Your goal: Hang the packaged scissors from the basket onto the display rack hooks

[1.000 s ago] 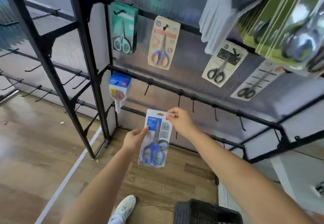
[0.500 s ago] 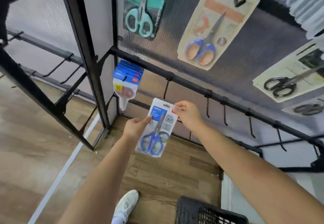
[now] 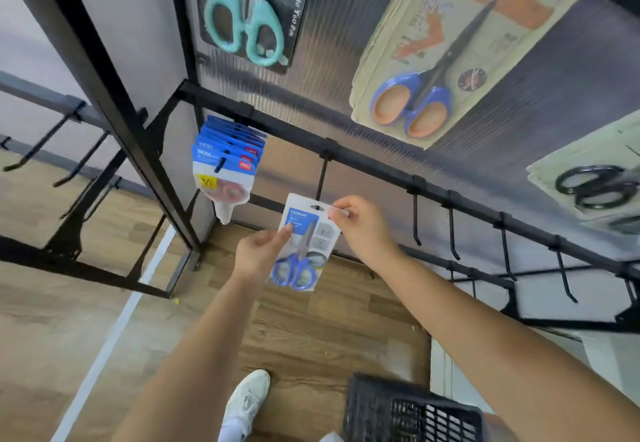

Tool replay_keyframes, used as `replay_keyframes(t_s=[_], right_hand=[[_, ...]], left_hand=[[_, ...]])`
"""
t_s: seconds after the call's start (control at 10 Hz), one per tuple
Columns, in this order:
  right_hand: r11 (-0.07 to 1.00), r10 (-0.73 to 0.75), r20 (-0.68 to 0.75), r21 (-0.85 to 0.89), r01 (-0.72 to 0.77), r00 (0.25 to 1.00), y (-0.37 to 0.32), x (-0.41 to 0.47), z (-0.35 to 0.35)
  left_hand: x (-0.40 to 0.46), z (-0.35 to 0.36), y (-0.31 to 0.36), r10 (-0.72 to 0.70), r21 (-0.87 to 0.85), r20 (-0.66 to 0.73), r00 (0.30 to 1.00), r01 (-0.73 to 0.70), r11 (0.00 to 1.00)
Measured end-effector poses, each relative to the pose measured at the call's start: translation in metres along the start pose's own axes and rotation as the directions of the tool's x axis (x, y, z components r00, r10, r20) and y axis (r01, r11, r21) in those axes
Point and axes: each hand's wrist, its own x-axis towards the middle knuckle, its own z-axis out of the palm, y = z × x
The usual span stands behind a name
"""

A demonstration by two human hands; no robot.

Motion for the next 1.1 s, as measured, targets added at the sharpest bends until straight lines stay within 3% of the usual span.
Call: replay_keyframes(t_s=[0.4, 0.8, 1.1], right_hand=[[1.0, 0.016, -0.073, -0.022, -0.018, 0.997, -0.005, 0.037, 0.0], [0.979, 0.023, -0.121, -0.197, -0.047, 0.992, -0.013, 0.069, -0.015], [0.969, -0.037, -0.158, -0.247, -0.003, 0.987, -0.012, 0.028, -0.02]], left_hand=[[0.029, 0.013, 0.028, -0.028, 0.034, -0.009, 1.0, 0.028, 0.999], [0.06, 0.034, 0.055, 0.098, 0.279, 0.032, 0.995, -0.103, 0.955], [0.026, 0.041, 0.072, 0.221, 0.34, -0.076, 0.972, -0.183, 0.923]])
